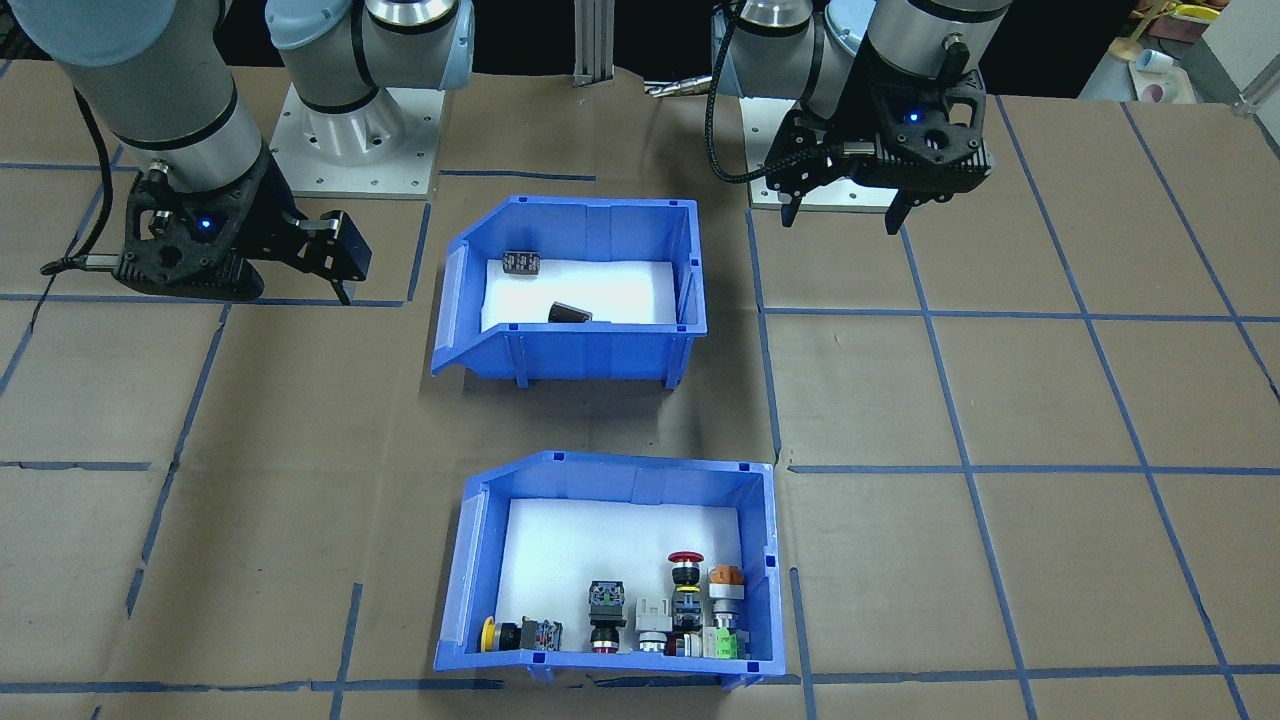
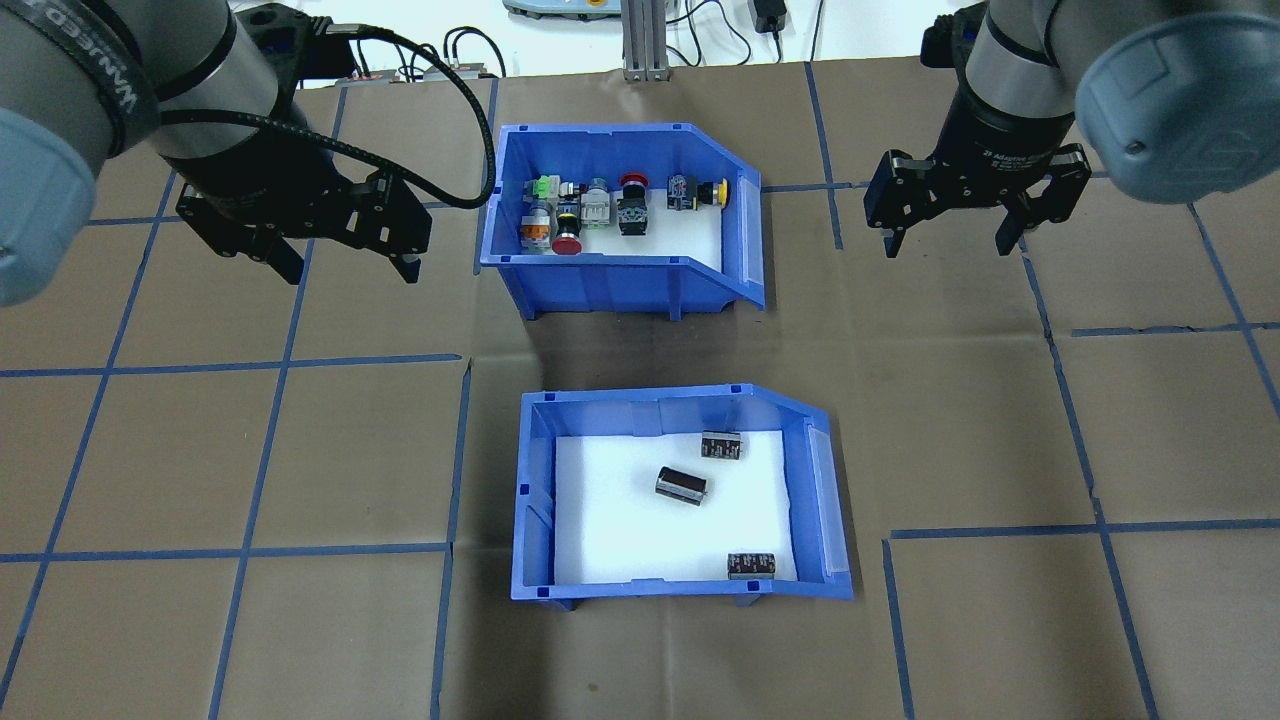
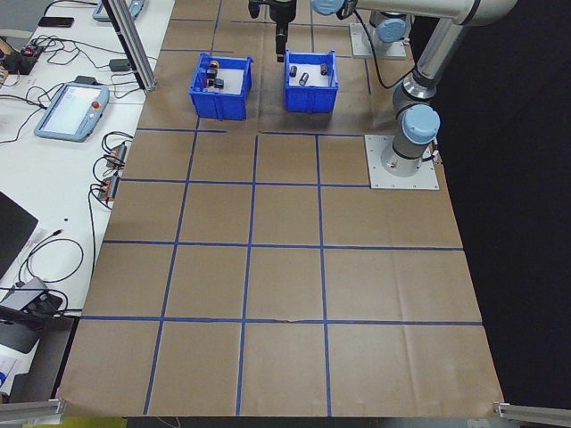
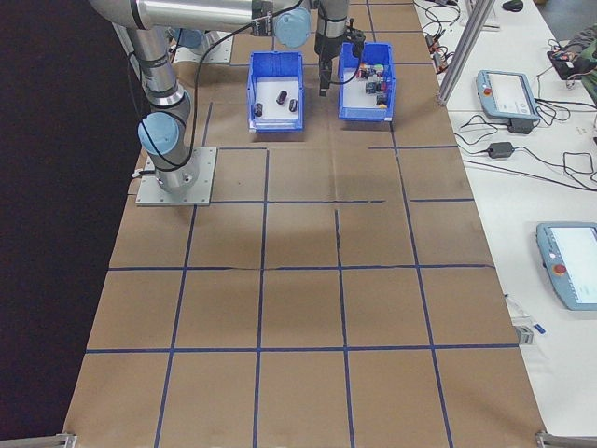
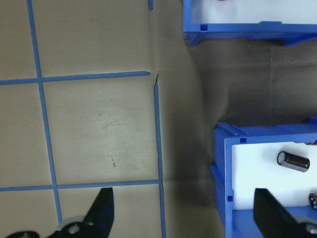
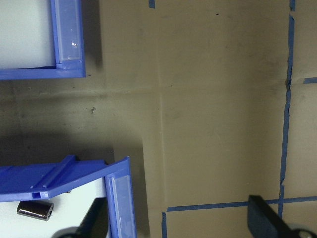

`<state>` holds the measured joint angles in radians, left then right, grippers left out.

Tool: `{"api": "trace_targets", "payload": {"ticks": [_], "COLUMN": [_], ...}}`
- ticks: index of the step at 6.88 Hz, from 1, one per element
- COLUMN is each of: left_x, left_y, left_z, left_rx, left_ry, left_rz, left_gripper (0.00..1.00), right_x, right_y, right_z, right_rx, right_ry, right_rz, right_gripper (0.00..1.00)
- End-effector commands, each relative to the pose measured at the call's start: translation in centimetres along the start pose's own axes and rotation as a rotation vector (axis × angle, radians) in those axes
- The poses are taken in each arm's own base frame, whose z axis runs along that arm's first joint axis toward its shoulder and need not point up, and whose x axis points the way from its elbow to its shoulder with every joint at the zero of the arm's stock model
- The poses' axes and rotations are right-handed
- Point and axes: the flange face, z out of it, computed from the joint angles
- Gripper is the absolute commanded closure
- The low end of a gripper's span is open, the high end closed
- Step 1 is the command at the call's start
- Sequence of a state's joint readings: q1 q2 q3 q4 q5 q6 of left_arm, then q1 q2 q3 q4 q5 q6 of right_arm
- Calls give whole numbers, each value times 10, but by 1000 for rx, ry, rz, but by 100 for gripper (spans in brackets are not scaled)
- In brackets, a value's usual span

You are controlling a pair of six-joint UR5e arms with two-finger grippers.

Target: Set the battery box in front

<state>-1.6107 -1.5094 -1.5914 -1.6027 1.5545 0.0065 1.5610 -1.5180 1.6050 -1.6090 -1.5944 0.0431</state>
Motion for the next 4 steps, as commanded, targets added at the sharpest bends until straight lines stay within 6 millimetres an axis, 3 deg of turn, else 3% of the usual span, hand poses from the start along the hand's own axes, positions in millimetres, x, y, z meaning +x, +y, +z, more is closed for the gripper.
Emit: {"api": "trace_targets", "payload": {"ticks": [1, 4], "left_x": [0, 0], "left_y": [4, 2], "left_z": [-1, 2], "left_rx": [-3, -3], "left_ry": [-1, 5], "left_rz": [9, 13], "left_gripper": [1, 1], "right_x": [4, 0], "right_y": [-1, 3], "right_z": [-1, -3], "right_rx": [1, 4], "right_ry": [-4, -7], "right_rz": [8, -1], "right_gripper": [0, 0]}}
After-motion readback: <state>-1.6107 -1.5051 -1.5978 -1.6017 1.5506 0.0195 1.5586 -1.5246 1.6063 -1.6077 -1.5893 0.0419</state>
